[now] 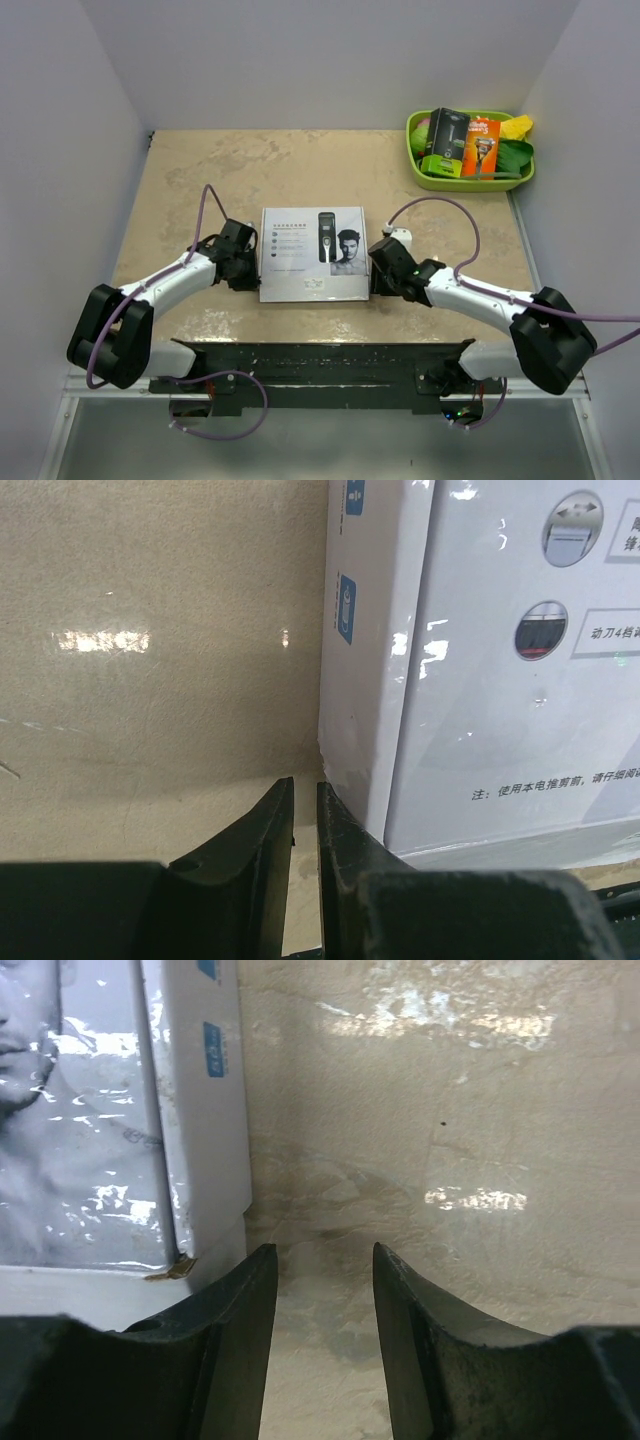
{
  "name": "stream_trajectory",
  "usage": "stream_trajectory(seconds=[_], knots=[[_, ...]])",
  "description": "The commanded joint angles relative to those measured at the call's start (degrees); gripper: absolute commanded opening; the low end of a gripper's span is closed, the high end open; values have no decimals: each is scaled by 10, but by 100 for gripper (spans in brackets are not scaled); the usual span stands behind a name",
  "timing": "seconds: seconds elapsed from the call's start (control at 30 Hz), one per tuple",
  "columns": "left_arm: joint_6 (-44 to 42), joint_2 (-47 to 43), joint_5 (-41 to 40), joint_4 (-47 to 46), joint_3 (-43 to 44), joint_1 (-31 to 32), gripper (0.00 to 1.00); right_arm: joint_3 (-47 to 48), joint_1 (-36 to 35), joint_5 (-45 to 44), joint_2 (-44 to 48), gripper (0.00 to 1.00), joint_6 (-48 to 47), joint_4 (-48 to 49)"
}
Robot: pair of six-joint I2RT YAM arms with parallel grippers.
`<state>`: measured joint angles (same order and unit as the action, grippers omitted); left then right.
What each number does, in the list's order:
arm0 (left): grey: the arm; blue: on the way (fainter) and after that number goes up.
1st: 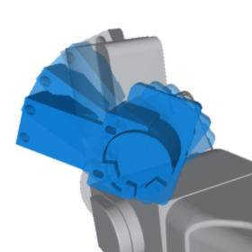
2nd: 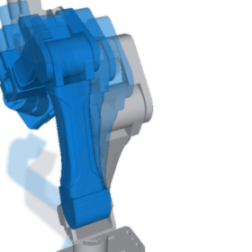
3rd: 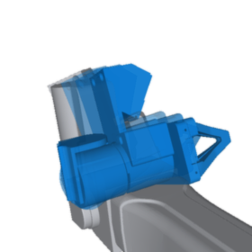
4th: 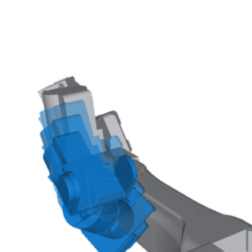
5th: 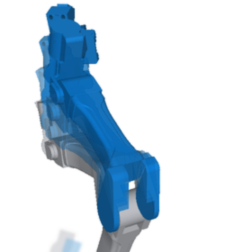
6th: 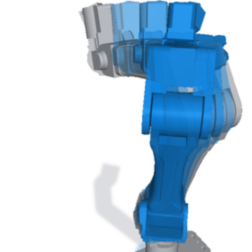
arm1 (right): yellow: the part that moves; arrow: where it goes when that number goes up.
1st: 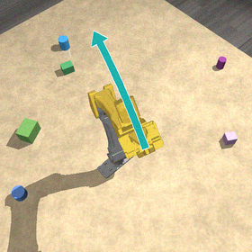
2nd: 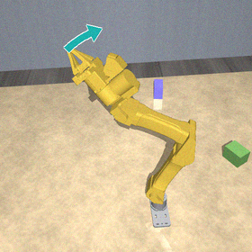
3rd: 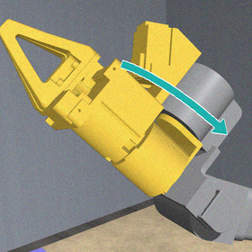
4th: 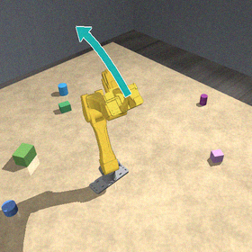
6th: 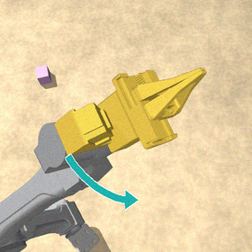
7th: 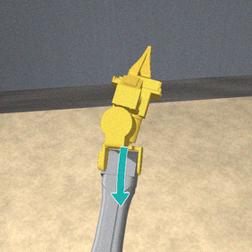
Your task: Sort the hair-cutting tools
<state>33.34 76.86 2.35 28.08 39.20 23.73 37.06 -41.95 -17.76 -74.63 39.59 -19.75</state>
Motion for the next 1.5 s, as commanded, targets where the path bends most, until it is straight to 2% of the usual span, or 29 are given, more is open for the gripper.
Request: stream_trajectory(seconds=[0.0, 0.13, 0.3, 0.47, 0.8, 1.1, 1.3, 1.47], knots=[[-6, 0, 9, -17, 18, 5, 20, 12, -1, -68, 24, 47, 29, -34], [-6, -1, 9, -14, 19, 5, 20, 34, -1, -65, 71, 47, 22, -64], [-6, -1, 9, -15, 20, 5, 20, 56, -7, 10, 127, 46, -1, -86], [-6, 1, 10, -15, 24, 5, 20, 62, -22, 48, 133, 43, -4, -92], [-8, -3, 3, -5, 31, 5, 20, 22, -37, 59, 58, 41, 12, -2], [-6, -4, -1, -5, 26, 5, 20, -15, -37, -10, -63, 41, 46, 80], [-9, -12, -4, 1, 21, 5, 20, -19, -37, -7, -68, 42, 44, 99], [-14, -38, -22, 31, 32, 5, 20, -16, -43, 18, -39, 42, 34, 62]])
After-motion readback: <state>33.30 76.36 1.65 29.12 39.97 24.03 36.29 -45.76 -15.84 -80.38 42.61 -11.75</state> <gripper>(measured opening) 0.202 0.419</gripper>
